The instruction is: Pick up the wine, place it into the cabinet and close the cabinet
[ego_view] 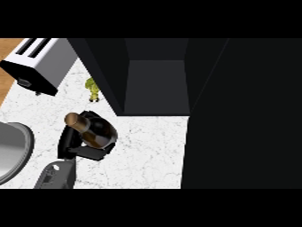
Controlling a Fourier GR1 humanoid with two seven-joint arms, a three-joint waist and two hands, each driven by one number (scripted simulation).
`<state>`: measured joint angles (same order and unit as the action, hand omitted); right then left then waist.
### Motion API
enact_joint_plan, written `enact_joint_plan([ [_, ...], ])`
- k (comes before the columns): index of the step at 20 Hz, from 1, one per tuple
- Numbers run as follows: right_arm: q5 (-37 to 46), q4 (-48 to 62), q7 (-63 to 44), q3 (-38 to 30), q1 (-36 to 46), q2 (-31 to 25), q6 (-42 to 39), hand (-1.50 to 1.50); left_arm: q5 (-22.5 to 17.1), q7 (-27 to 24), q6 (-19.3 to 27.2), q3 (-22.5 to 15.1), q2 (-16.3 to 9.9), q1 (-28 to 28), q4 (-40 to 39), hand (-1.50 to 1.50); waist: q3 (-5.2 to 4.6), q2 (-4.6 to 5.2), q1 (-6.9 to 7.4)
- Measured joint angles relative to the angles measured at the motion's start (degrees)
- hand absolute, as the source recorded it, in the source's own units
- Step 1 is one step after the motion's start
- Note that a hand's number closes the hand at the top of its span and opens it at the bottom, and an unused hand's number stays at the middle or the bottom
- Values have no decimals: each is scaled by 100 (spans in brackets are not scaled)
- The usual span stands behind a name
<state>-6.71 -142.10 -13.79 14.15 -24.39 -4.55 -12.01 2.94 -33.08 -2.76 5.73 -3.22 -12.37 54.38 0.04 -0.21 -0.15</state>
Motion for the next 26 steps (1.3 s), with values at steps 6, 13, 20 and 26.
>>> enact_joint_plan([
  [6,-6,10,51,-5,-66,39,-45,-150,74,942,595,-428,238,-316,581,150,-1,5,-26],
  [13,-30,67,243,-172,-170,17,-198,-150,260,1525,1296,-861,102,-452,675,150,13,-6,1],
  [20,-69,66,209,-181,-108,56,-217,-150,292,1970,1998,-1273,-47,-481,784,150,18,-16,-18],
  [26,-93,95,241,-171,-96,82,-276,-150,-3,2221,2511,-1588,-162,-429,896,150,27,-22,-85],
])
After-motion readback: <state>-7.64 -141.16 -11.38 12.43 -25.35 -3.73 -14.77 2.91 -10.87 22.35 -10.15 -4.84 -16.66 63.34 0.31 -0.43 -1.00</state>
